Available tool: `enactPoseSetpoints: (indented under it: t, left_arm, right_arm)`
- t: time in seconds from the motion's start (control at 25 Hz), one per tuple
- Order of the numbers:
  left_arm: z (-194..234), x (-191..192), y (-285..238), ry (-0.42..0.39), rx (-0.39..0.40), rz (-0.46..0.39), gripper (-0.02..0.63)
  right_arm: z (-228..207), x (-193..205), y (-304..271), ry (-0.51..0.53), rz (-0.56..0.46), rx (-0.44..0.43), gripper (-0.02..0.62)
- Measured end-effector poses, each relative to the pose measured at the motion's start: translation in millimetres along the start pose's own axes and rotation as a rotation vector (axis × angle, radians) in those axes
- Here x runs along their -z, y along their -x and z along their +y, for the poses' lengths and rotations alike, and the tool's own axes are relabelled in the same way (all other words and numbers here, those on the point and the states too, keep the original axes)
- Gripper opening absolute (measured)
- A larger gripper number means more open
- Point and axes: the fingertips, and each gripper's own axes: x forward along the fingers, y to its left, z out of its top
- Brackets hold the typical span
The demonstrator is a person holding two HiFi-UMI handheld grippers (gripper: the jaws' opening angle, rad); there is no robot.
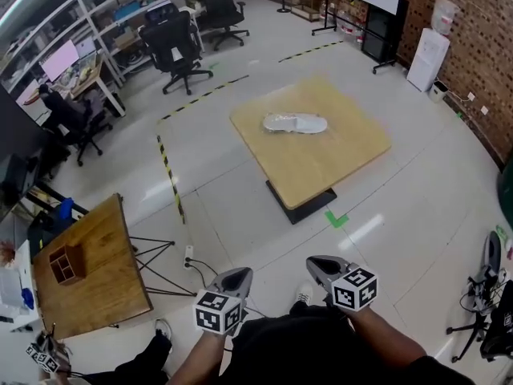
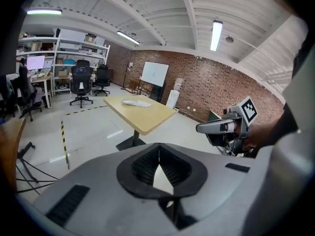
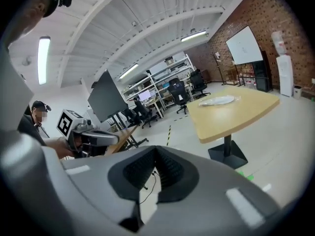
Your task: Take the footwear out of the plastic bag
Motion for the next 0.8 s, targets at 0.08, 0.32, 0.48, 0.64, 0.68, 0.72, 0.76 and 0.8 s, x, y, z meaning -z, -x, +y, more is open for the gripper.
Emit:
enactPoseSetpoints:
  t: [0.08, 0.32, 0.48, 0.64, 0.68, 0.72, 0.76, 0.8]
  left_arm:
    - [2.7, -18.6, -17.9, 0.009, -0.015, -0.012, 0.008]
    - [-24.1, -67.4, -90.2, -0.084, 0.046, 0.002, 0.008]
    - [-41.6, -68.3, -121.9, -0.168, 0.135, 0.101, 0.008]
    - [-28.8, -72.8, -164.3, -0.151, 0.184, 0.171, 0.008]
    - [-26.9, -78.1, -177.3, -0.152, 0.201, 0.176, 0.008]
    - [-24.7, -84.5, -190.8, -0.162, 0.216, 0.180, 0.008]
    - [-21.7, -92.3, -204.4, -0.176, 0.231, 0.180, 0.008]
    - [-18.0, -101.3, -217.8, -0.189, 0.246, 0.177, 0.008]
  right_arm:
    - [-6.8, -17.3, -7.9, 0.026, -0.006, -0.047, 0.003]
    - [-57.3, -29.8, -12.7, 0.038, 0.015, -0.063, 0.003]
    - [-84.6, -34.4, -5.1, -0.015, -0.012, -0.021, 0.003]
    - [-117.4, -43.5, -13.2, -0.007, -0.011, 0.040, 0.003]
    - [-128.0, -47.0, -15.2, -0.011, -0.010, 0.053, 0.003]
    - [-138.8, -50.8, -17.4, -0.017, -0.007, 0.066, 0.003]
    - [-149.5, -55.4, -19.8, -0.023, -0.003, 0.080, 0.003]
    - [-159.4, -61.2, -22.8, -0.027, 0.002, 0.094, 0.003]
